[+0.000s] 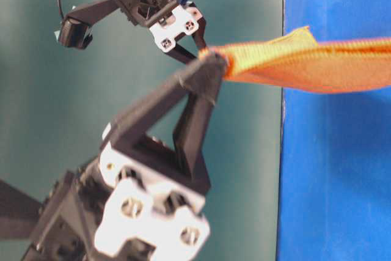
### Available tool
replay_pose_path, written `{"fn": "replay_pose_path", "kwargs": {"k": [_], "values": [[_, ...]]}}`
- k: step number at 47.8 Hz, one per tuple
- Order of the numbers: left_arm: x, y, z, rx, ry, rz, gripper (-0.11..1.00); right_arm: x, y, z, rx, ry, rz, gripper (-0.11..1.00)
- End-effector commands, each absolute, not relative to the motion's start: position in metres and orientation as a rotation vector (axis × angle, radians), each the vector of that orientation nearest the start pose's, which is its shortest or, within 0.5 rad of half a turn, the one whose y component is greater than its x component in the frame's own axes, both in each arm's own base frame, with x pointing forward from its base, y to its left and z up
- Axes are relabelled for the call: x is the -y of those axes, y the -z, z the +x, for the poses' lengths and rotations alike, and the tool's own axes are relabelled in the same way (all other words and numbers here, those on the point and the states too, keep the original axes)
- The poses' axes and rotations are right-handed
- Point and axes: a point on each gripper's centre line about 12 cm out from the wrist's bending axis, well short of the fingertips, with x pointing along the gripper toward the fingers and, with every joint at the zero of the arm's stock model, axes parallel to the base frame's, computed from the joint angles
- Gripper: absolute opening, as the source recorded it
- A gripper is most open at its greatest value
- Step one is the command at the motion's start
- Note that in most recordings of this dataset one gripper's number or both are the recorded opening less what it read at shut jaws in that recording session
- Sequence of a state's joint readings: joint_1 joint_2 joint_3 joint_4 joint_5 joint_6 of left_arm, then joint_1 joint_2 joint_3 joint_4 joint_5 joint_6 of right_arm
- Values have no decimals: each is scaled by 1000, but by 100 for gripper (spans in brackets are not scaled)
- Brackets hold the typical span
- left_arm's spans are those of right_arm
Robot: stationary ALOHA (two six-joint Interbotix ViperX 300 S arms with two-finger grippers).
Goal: Fold the orange towel.
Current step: 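Lift the folded strip and rotate it vertical, right gripper moving up, then lay the strip down vertically and open both grippers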
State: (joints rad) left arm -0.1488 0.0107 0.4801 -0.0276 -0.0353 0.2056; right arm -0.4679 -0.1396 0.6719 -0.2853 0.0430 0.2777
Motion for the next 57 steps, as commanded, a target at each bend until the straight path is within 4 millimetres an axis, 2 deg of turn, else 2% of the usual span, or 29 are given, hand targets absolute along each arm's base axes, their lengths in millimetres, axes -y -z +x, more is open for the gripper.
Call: {"fn": "replay_pose_path", "kwargs": {"k": [1, 17, 21, 25, 31, 36, 51, 57], "values": [[82, -252, 440, -360, 216, 220, 1, 186, -230, 318, -527, 519, 124, 1], [96, -238, 512, -317, 216, 236, 1, 171, -230, 272, -539, 555, 133, 1], [98, -231, 525, -318, 216, 237, 1, 169, -226, 267, -567, 561, 139, 1], [99, -226, 529, -331, 216, 227, 1, 169, -222, 266, -600, 567, 146, 1], [98, -219, 522, -366, 211, 192, 1, 172, -213, 274, -624, 559, 152, 1], [95, -209, 507, -408, 206, 159, 1, 175, -205, 289, -631, 540, 152, 1], [94, -174, 451, -526, 208, 87, 1, 183, -183, 359, -646, 456, 131, 1], [91, -166, 434, -551, 191, 31, 1, 184, -179, 374, -651, 439, 115, 1]]}}
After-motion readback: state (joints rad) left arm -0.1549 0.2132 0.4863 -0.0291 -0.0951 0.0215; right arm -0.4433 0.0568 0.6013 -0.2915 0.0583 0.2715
